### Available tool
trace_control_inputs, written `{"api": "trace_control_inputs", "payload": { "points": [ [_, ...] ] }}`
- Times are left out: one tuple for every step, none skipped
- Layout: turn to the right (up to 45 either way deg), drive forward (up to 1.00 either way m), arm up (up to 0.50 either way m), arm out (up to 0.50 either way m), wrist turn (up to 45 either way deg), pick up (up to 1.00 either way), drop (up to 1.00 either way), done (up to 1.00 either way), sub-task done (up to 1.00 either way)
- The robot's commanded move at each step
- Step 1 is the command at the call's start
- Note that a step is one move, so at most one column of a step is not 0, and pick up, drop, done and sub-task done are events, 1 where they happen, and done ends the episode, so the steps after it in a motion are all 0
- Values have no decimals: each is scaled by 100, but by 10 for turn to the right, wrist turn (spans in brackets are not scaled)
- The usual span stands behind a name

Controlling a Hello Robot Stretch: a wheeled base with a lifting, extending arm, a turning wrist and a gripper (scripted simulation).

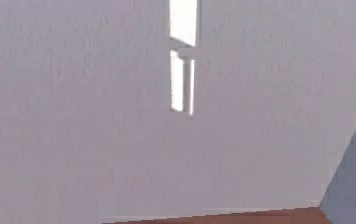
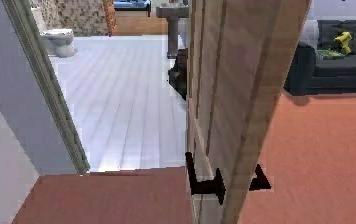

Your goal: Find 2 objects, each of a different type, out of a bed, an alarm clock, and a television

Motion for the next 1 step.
{"api": "trace_control_inputs", "payload": {
  "points": [
    [270, 0, 0, 0, 0, 0, 0, 0, 0]
  ]
}}
